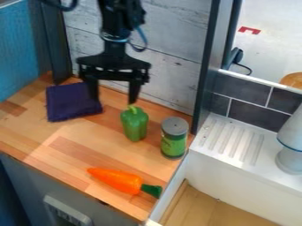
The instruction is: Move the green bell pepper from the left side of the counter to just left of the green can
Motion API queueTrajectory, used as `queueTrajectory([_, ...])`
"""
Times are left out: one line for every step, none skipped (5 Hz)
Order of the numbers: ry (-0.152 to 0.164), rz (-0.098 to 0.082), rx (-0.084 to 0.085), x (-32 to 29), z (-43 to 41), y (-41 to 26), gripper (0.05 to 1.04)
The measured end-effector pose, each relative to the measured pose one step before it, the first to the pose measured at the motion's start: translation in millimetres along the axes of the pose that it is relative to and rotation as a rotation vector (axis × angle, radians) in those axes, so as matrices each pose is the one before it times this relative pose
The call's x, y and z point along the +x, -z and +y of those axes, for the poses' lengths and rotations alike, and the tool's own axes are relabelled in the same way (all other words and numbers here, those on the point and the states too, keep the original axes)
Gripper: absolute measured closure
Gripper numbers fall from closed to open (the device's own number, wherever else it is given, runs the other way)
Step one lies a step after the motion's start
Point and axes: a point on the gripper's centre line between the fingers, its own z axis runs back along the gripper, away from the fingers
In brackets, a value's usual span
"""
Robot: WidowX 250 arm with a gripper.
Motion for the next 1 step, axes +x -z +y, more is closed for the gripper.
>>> queueTrajectory([-0.0541, 0.0410, 0.0157, -20.56, 41.76, -5.61, 0.083])
